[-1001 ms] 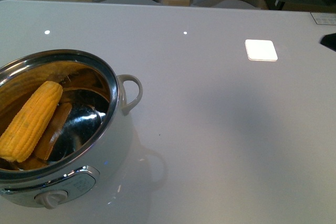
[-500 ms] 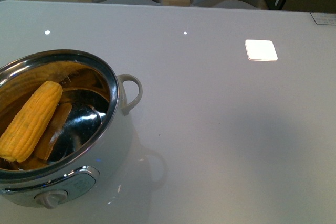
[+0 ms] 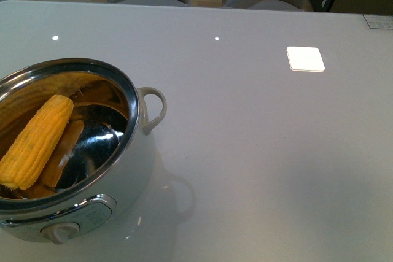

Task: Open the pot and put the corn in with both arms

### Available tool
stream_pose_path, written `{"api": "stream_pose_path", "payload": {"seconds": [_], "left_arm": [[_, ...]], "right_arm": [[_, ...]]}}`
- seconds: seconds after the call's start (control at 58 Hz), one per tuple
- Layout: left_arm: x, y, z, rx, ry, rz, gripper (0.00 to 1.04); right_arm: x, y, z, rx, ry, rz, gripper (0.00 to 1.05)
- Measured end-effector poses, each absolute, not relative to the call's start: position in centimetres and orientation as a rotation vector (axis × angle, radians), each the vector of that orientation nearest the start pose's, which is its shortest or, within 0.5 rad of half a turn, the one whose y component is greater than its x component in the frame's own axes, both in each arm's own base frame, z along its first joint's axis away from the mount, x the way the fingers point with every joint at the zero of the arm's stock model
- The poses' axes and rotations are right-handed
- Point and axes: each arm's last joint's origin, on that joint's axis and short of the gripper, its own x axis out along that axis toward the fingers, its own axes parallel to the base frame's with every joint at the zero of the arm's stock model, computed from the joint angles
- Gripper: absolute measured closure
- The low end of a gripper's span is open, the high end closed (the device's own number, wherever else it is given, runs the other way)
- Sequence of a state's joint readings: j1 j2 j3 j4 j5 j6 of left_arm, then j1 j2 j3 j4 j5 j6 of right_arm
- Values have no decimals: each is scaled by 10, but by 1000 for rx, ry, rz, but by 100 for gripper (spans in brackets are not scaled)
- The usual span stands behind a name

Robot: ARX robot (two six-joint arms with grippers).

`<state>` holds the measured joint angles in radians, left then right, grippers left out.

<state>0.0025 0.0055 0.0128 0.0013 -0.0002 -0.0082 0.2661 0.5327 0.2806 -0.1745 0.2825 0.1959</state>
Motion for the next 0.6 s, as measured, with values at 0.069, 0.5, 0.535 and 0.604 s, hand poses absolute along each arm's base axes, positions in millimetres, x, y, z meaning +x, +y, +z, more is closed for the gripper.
{"api": "stream_pose_path", "payload": {"seconds": [0.069,0.5,0.535,0.604], "left_arm": [[97,0,168,-8,-9,3,7],[97,0,168,-8,-9,3,7],[97,0,168,-8,-9,3,7],[97,0,168,-8,-9,3,7]], "right_arm": [[123,26,191,73,406,-69,9],[113,24,179,96,411,-102,9],[113,24,179,97,410,-102,9],[113,24,179,97,410,-102,9]]}}
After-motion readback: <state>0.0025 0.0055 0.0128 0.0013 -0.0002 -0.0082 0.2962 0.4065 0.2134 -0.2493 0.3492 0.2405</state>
